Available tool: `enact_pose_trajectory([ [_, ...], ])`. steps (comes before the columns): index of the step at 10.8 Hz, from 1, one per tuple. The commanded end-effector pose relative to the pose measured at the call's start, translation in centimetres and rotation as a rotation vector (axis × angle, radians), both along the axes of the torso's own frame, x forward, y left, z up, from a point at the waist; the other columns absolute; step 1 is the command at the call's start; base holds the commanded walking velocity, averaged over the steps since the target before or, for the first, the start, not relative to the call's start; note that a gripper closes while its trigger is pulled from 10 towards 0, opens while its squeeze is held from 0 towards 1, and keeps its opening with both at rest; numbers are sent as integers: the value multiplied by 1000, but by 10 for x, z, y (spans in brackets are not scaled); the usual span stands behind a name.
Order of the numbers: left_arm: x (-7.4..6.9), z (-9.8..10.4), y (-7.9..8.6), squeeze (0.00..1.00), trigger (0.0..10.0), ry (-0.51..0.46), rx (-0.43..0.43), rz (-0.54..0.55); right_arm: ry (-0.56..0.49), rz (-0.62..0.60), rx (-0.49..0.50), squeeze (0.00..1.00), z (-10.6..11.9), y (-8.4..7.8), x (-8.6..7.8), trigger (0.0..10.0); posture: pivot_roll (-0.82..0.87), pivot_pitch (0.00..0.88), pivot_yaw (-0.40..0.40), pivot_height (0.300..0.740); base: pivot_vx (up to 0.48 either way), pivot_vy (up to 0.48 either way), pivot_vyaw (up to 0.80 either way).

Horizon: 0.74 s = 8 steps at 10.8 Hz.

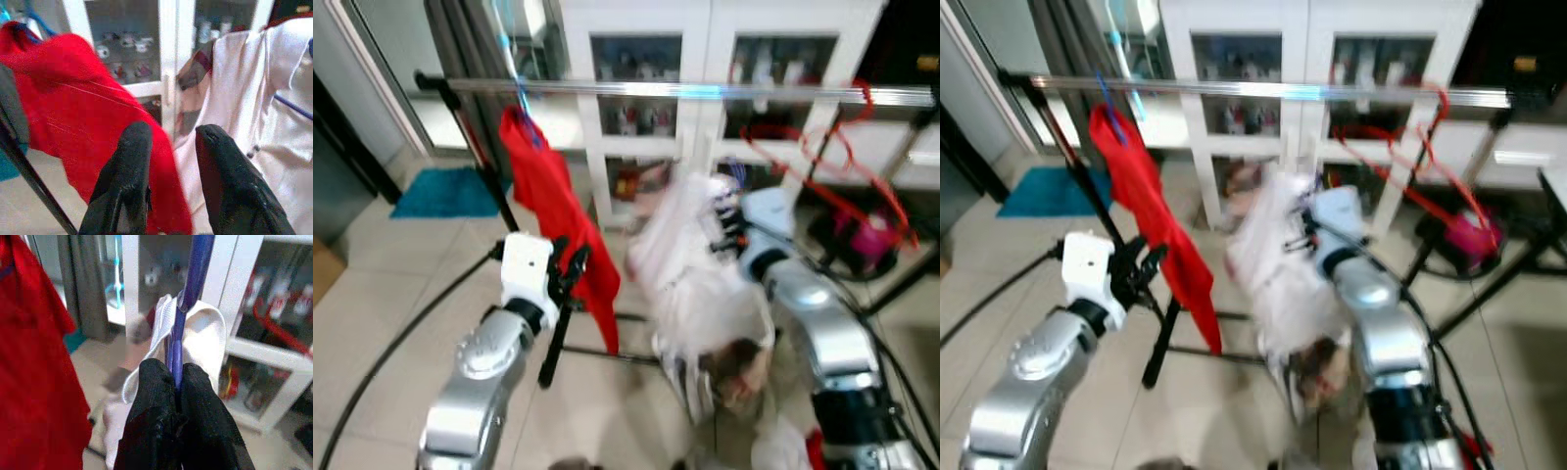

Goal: Hang hanger

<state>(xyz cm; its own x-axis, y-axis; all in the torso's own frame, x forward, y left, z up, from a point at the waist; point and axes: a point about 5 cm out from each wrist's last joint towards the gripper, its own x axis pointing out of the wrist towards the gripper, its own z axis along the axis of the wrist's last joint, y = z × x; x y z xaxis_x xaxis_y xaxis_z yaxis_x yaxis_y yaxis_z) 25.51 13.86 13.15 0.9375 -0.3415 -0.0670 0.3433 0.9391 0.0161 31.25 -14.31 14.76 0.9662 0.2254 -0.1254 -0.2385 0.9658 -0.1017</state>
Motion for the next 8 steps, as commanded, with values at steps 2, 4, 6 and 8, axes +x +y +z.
enact_pose_trajectory([
  [2,-3,4,1,0,10000,-20,18,-77,-151,27,102,0,34,8,1,10000,-55,35,55,740,0,0,0],
  [4,-6,8,-1,0,10000,-46,28,-146,-188,22,117,0,45,5,5,10000,-46,28,43,740,0,0,0],
  [6,-8,17,-2,0,10000,-58,32,-209,-196,46,124,0,52,12,15,10000,-33,33,35,740,0,0,0],
  [8,-18,32,-8,0,10000,-60,11,-430,-77,31,33,0,49,21,48,10000,-32,40,51,740,0,0,0],
])
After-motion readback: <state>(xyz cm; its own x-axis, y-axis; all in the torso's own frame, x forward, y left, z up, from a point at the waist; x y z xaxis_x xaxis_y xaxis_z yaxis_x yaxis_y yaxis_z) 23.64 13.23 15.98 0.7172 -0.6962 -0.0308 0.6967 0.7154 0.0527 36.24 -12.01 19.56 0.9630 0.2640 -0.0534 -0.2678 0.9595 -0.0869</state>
